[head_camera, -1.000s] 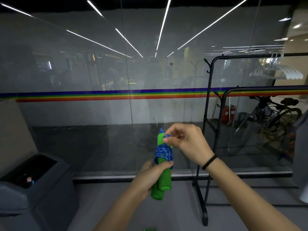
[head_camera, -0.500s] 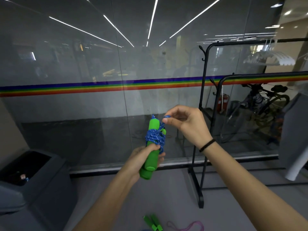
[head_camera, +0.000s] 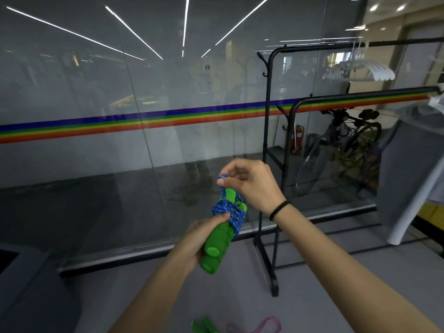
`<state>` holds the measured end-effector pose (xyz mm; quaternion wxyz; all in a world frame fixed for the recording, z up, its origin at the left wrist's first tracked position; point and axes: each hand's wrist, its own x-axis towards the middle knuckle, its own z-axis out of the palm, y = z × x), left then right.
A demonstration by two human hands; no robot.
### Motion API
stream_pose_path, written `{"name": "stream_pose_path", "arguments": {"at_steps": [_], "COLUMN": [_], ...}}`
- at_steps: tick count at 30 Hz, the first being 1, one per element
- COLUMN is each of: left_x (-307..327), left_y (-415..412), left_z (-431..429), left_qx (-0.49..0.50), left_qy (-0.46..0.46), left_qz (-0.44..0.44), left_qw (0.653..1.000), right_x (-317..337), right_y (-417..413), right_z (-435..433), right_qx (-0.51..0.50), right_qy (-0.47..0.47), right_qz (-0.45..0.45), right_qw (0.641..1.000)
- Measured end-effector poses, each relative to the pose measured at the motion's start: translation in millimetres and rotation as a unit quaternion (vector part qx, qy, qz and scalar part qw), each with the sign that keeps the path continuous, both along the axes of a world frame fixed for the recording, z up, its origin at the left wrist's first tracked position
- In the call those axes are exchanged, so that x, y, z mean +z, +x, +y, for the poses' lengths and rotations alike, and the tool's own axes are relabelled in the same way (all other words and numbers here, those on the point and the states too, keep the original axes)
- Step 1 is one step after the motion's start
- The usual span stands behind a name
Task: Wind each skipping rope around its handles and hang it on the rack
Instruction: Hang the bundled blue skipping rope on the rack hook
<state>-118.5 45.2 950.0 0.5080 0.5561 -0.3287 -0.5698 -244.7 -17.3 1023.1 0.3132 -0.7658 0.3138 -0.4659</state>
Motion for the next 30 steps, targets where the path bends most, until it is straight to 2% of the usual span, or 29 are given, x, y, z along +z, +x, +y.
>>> {"name": "stream_pose_path", "arguments": {"at_steps": [7, 11, 14, 20, 30], "left_x": [-2, 13, 31, 68, 85], "left_y": [-27, -36, -39, -42, -19], "left_z": [-107, -174, -220, -308, -473], "left_qx": [0.019, 0.075, 0.089, 0.078, 0.046], "left_qy": [-0.045, -0.137, -0.196, -0.27, -0.331], "left_qz": [-0.014, -0.002, -0.035, -0.11, -0.099], "left_qw": [0.999, 0.988, 0.976, 0.953, 0.937], "right_x": [0, 16, 28, 42, 54], "right_y": [-25, -38, -41, -35, -10], "right_z": [-101, -164, -208, -293, -446], "right_qx": [0.007, 0.015, 0.014, -0.016, -0.102], "right_qy": [-0.003, -0.012, -0.011, -0.007, -0.005], "right_qz": [0.006, 0.007, 0.002, -0.028, -0.085], "right_qw": [1.0, 1.0, 1.0, 0.999, 0.991]}}
